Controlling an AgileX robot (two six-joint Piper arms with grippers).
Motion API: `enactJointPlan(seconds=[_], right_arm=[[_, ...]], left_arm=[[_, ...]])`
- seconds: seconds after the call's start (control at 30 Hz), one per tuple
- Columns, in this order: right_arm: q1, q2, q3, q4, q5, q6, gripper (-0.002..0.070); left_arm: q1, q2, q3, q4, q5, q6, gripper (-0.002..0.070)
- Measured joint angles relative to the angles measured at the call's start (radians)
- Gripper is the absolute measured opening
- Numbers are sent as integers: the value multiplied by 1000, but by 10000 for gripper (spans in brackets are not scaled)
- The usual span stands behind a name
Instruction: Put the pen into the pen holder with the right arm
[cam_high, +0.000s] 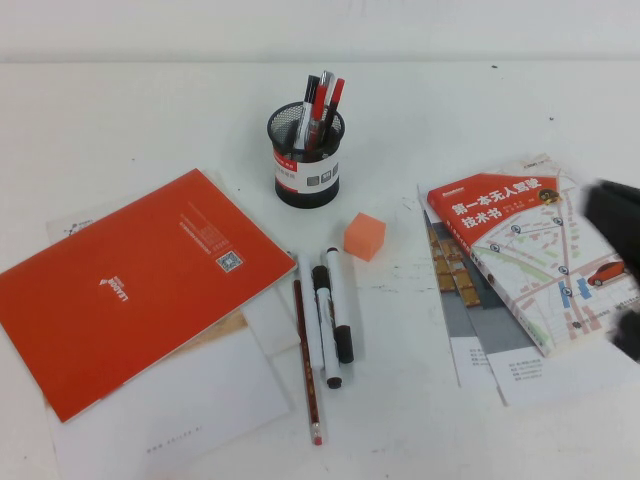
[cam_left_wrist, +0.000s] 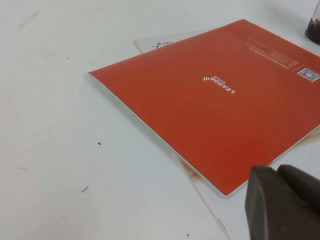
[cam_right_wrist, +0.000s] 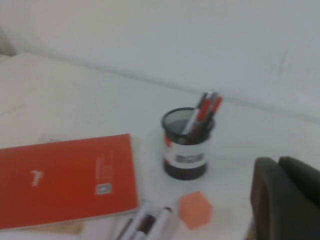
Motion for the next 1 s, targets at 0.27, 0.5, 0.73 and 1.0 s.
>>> enactJointPlan(seconds=[0.27,0.5,0.73,1.0], right_arm=[[-171,-269,216,22,8,-34,-19],[-379,-533,425,39,67,-36,-19],[-444,-674,569,54,99,-36,-19],[-448,-712,586,47,211,-12,-19]], left_arm=[[0,0,0,0,0,0,-3],[0,0,0,0,0,0,-3],[0,0,0,0,0,0,-3],[0,0,0,0,0,0,-2]])
